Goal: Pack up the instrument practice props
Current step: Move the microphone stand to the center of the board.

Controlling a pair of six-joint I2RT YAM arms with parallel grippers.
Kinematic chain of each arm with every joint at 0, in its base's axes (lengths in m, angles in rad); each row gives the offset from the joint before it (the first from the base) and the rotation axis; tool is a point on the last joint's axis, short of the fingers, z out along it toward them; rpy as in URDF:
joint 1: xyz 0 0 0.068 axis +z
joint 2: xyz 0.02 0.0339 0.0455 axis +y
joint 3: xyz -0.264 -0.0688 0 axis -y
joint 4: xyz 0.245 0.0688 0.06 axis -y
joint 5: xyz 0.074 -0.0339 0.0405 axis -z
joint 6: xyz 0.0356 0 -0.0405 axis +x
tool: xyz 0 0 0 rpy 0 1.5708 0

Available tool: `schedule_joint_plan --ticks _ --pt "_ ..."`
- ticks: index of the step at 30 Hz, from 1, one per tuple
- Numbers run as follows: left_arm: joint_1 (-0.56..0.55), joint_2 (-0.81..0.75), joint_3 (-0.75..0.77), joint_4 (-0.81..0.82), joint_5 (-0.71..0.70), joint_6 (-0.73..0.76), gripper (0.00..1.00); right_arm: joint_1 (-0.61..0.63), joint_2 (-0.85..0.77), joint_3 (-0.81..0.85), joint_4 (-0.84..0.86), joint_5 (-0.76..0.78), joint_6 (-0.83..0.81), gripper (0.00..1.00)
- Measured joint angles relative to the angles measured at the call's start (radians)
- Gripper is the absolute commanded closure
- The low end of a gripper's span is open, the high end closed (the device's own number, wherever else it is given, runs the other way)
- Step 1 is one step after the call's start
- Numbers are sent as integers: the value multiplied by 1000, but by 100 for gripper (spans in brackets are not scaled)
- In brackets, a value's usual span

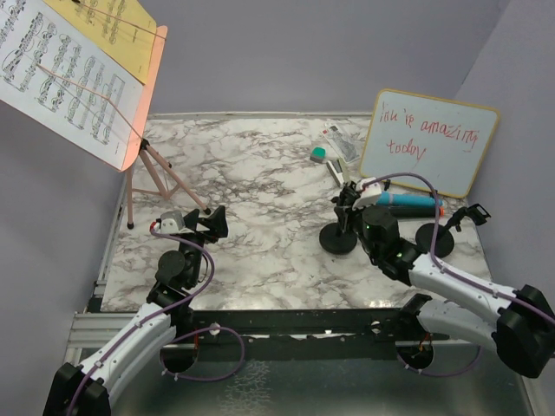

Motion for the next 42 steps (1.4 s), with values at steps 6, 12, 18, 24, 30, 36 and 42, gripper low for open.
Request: schedule_joint_plan --ticks 6,12,18,24,30,36,42 --pt "0 -6 0 0 0 0 13 0 -140 -63 -98 242 9 100" --pt "0 -27 0 0 0 0 13 -38 -153 -125 -28 477 -7 100" --pt "0 -36 0 0 0 0 13 -127 -155 -187 72 615 1 100" --pt "0 -37 0 0 0 0 13 -159 -157 -251 198 673 -8 100" --pt "0 -37 0 0 0 0 13 -210 -156 -295 291 703 -29 95" --pt "0 -40 0 0 0 0 13 -229 -156 -304 312 708 -30 47" --pt "0 -40 0 0 0 0 13 -234 -214 -248 126 696 51 17"
